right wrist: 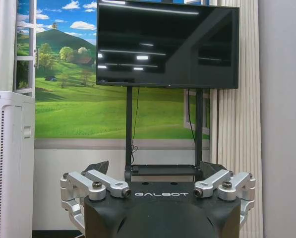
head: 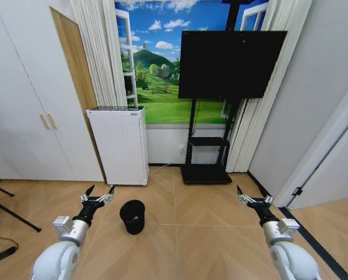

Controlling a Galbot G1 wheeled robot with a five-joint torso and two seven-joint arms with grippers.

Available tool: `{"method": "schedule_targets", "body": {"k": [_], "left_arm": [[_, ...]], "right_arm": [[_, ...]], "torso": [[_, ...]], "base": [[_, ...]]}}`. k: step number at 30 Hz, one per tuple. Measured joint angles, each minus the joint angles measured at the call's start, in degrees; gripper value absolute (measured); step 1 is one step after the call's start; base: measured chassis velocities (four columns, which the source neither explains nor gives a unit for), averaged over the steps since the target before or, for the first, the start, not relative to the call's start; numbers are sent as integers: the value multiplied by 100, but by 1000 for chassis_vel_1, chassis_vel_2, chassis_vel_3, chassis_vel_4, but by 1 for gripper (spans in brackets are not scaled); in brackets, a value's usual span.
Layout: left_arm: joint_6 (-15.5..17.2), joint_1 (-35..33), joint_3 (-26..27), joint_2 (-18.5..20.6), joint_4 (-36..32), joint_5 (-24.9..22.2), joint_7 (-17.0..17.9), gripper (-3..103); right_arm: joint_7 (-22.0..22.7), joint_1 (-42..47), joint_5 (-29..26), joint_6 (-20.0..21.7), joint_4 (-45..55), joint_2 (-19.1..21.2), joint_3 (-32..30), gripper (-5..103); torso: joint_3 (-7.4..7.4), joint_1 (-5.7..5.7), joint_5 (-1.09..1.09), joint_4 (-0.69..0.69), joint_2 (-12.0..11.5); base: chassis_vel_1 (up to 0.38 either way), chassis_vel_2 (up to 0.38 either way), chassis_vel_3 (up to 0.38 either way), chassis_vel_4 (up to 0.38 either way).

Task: Pick up the trash bin and place the garbage on the floor into it.

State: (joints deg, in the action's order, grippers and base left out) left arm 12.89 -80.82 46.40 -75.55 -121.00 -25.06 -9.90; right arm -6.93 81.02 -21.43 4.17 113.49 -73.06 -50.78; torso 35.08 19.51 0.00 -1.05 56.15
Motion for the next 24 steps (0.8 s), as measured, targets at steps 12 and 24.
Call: {"method": "schedule_targets", "body": {"k": [12,24], "left_arm": [[-66,-79,-21,-38,-69,-31,63,100],[-95,-95,-22,-27,-71,-29,-22,100]], "right_arm": [[67,90,-16,153,179,-52,0,100],[102,157,-12,181,247,-80,-66,100]], "torso": [[56,42,0,0,97],[37,28,0,0,63]], "base": [[0,0,0,0],[0,0,0,0]]}}
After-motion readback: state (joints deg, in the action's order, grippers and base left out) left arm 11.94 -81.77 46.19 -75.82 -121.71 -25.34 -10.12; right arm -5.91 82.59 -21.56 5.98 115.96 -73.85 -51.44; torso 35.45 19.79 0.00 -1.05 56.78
